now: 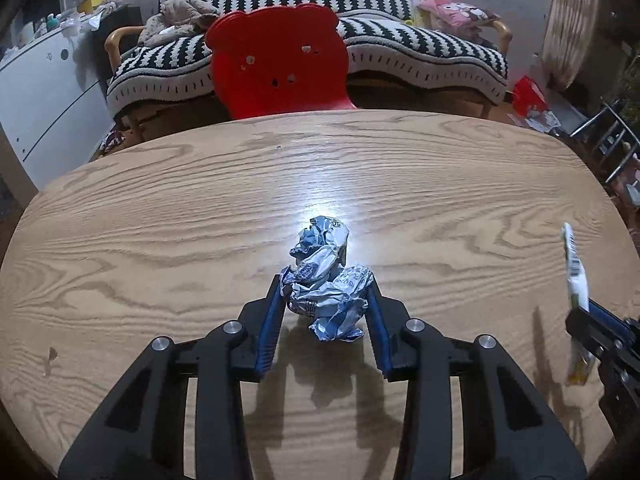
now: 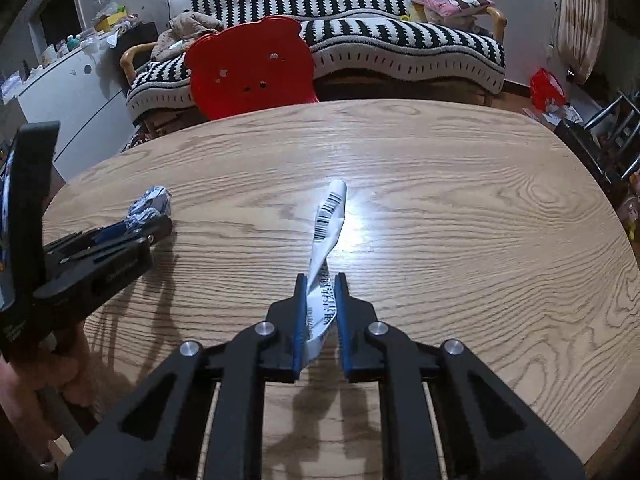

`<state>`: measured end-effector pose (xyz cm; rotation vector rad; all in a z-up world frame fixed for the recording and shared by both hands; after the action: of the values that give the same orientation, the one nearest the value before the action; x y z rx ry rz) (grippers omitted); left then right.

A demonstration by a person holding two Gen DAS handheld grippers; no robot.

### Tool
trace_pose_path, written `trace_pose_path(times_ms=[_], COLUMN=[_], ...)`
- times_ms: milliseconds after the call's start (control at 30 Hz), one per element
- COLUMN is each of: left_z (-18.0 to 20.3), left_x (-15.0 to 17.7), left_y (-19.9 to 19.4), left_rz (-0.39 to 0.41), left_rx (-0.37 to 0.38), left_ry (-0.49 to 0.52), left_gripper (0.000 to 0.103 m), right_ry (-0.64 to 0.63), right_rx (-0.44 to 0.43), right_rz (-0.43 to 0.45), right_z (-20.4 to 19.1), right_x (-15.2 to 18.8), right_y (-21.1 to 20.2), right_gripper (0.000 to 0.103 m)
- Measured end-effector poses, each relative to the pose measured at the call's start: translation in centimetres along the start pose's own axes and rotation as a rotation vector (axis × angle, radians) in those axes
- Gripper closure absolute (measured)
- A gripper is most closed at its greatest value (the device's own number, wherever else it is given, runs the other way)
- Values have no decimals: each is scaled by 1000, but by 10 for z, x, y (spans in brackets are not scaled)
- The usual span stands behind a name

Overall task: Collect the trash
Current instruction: 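Grasp the crumpled foil with the left tool while the right grasps the white barcode strip, then carry the foil and white strip over the bin and open both tools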

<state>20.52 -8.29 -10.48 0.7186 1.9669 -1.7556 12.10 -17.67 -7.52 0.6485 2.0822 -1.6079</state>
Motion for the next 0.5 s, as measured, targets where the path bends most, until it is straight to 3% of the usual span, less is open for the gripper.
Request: trace_pose_path(times_ms=[500], left_z=[17], left_x=[14], left_y=[-39], left_rz=[35], left_rx=[33], left_ry=[36], left_gripper=[65], right_ry=[11], right_rx=[4], right_rz=[41], right_z=[7], right_x=[-3], right_y=[-27], right_gripper=[89])
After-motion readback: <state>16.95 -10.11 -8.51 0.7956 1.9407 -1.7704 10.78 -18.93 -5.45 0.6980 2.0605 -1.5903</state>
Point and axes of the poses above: each gripper's, at about its wrist camera, not at the fingertips, and y roughly the way its jaws point, z to its right, x to its underside, the point moved 7 cm from there along y, roughly the way its jaws point, and after that the axes turned 10 degrees about -x, right-handed, at the moved point
